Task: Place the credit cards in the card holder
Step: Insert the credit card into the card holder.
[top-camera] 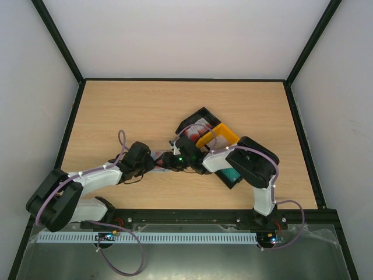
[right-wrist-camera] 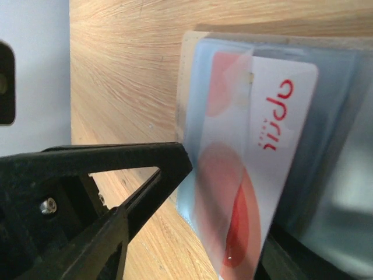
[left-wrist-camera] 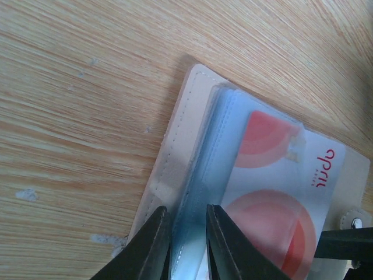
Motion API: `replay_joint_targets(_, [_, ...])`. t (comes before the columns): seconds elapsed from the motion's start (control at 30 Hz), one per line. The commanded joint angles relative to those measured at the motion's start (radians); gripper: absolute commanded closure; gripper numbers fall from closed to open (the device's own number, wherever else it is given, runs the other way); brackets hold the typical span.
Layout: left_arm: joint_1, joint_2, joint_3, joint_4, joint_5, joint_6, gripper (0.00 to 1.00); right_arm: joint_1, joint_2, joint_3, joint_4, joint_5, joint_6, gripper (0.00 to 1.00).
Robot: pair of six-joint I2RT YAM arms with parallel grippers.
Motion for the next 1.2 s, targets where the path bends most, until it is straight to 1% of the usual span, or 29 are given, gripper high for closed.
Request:
replay_joint_targets(0.0, [0.016,0.005,-0.033,-0.027,0.060,0.013,0.79,0.004,-0.032,0.013,-0.183,0.105,-0.048,0.44])
replay_joint_targets(0.13, [0.045,-0.002,-0.053,0.017,0.141,0.015,0.79,0.004,-0.057,0.024,-0.223,0.131,-0.045,0.38])
replay_joint_targets(0.4, [0.075,0.012,-0.077,0.052,0.193,0.025,0.79,0.005,-0.102,0.025,-0.283,0.212,-0.029,0.33])
replay_joint_targets(0.53, [0.086,0.013,-0.089,0.066,0.204,0.026,0.79,0.004,-0.124,0.017,-0.286,0.259,-0.018,0.32])
replay_joint_targets(0.67, [0.091,0.012,-0.095,0.072,0.208,0.026,0.79,0.004,-0.122,0.036,-0.322,0.302,-0.050,0.34])
replay_joint_targets(0.77, [0.093,0.016,-0.098,0.075,0.211,0.026,0.79,0.004,-0.098,0.064,-0.363,0.314,-0.095,0.38])
replay_joint_targets(0.97, [0.096,0.030,-0.096,0.079,0.215,0.029,0.79,0.005,-0.063,0.102,-0.393,0.285,-0.158,0.55])
replay_joint_targets(1.03, [0.096,0.035,-0.096,0.085,0.219,0.027,0.80,0.007,-0.061,0.108,-0.401,0.283,-0.177,0.64])
replay_joint_targets(1.17, [0.096,0.038,-0.096,0.094,0.224,0.024,0.80,0.009,-0.045,0.124,-0.412,0.268,-0.199,0.79])
